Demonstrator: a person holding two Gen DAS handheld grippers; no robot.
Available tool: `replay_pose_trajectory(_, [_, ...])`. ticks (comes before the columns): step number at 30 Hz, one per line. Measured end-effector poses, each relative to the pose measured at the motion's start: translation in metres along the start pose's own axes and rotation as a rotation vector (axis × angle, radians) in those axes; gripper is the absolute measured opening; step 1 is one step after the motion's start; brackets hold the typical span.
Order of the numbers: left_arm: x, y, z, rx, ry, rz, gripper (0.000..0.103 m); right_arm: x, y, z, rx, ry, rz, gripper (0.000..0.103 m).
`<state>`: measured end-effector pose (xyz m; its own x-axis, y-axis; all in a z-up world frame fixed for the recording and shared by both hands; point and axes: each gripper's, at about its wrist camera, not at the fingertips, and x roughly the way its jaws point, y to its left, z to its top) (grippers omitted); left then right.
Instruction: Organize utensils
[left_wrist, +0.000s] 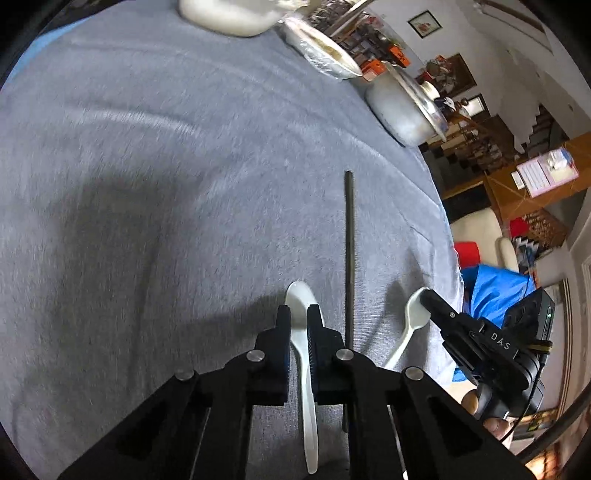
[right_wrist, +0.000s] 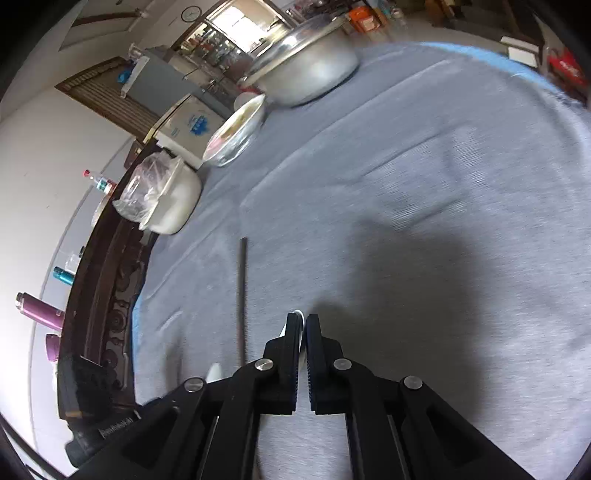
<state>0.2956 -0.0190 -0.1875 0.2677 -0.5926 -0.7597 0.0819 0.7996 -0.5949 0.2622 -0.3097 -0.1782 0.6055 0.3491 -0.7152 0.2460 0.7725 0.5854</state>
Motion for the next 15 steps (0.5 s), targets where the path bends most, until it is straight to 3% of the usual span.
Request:
replay_pose_trajectory(1, [0.001,-0.002,0.002,0.006,0.007,-0.003,0.01,-0.004,-0.004,0.0,-0.001,-0.009,-0.008,0.004])
replay_pose_trajectory(4, [0.008,-0.007,0.005,0.021,0.042,-0.001,0.038,-0.009,-0.016,0.001,0.027,-0.015,-0.008,0.004])
replay_pose_trajectory(8, [0.013,-0.019,0.003,0.088,0.029,0.033,0.042,-0.007,-0.024,-0.001,0.048,-0.004,-0.005,0.004])
replay_pose_trajectory(11, [0.017,-0.027,0.004,0.154,0.002,0.069,0.04,-0.006,-0.023,-0.002,0.049,-0.003,0.0,0.004])
replay_pose_trajectory(13, [0.021,-0.028,0.005,0.185,-0.002,0.1,0.017,-0.007,-0.023,-0.002,0.047,-0.005,0.003,0.004])
replay_pose_trajectory(14, [0.022,-0.027,0.007,0.19,-0.013,0.091,0.014,-0.007,-0.022,-0.003,0.045,-0.007,0.004,0.004])
replay_pose_trajectory(15, [0.022,-0.024,0.009,0.183,-0.02,0.085,0.004,-0.008,-0.021,-0.003,0.044,-0.008,0.005,0.004])
